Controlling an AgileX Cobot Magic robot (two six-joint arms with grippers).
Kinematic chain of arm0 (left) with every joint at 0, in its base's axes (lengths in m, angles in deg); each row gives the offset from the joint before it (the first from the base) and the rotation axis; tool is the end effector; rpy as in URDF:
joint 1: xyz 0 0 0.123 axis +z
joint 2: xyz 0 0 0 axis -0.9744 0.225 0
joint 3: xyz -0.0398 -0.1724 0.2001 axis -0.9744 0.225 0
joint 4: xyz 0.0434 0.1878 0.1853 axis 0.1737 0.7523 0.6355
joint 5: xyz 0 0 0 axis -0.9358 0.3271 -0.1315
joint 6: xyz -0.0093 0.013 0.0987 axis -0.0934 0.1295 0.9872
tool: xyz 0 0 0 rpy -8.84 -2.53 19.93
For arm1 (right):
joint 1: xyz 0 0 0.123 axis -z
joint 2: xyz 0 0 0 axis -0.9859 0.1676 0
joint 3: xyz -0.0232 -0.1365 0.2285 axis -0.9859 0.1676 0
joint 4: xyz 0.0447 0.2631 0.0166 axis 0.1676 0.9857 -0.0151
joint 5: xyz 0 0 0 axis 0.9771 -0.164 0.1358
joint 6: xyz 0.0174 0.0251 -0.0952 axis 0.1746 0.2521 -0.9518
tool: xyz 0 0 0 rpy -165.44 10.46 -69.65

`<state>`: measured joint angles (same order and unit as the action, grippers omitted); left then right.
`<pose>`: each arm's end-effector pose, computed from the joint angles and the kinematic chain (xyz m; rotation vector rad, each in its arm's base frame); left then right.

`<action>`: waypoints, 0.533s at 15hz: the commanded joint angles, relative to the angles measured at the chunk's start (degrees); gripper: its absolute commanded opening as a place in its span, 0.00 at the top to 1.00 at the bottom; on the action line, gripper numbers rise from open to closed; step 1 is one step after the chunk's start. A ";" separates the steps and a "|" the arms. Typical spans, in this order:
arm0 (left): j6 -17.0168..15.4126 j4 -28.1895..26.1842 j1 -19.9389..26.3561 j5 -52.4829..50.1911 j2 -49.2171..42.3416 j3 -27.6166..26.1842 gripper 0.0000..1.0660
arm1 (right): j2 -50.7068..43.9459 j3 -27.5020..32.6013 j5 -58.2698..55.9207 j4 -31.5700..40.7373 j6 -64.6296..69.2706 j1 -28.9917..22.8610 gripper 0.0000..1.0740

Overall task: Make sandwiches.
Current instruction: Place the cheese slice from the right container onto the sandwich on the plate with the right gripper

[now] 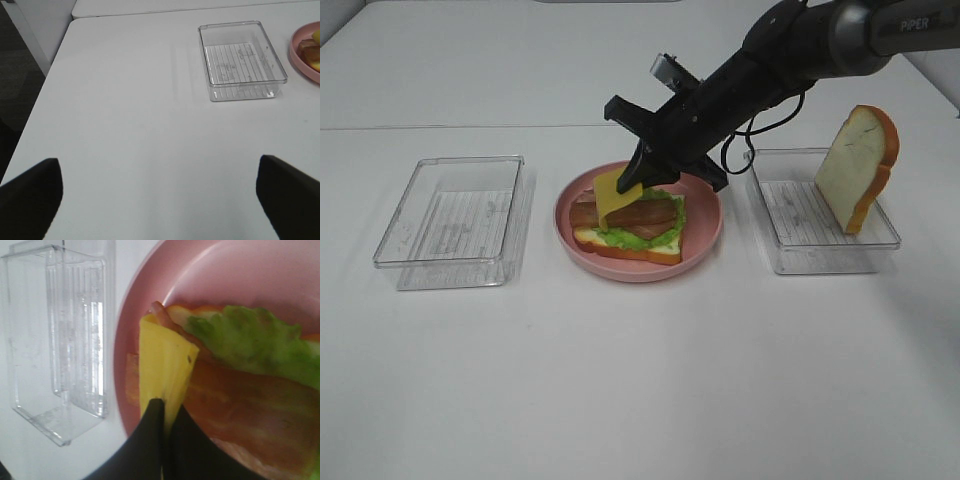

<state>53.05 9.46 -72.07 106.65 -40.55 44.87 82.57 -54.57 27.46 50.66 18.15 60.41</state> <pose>0.0309 0.0021 0.2854 -0.0446 2.0359 0.0732 0.4422 0.2122 0.0996 -0.0640 2.8033 0.8980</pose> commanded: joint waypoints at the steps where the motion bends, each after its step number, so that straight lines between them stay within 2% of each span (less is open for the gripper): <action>1: -0.17 -0.23 -0.17 -0.29 -1.03 0.17 0.09 | -0.06 -0.29 -1.15 -5.04 3.67 0.17 1.00; 4: -0.17 -0.23 -0.17 -0.29 -1.03 0.17 0.09 | -0.06 -0.29 -1.95 -7.79 5.67 0.17 1.00; 6: -0.17 -0.23 -0.17 -0.29 -1.03 0.17 0.09 | -0.11 -0.29 -1.72 -7.79 5.61 0.17 0.93; 7: -0.17 -0.23 -0.17 -0.29 -1.03 0.17 0.09 | -0.11 -0.29 -1.72 -8.02 5.56 0.17 0.63; 8: -0.17 -0.23 -0.17 -0.29 -1.03 0.17 0.09 | -0.11 -0.29 -1.89 -8.02 5.50 0.17 0.45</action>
<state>53.05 9.81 -72.07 106.65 -40.55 44.87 82.57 -54.57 26.26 42.81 23.54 60.41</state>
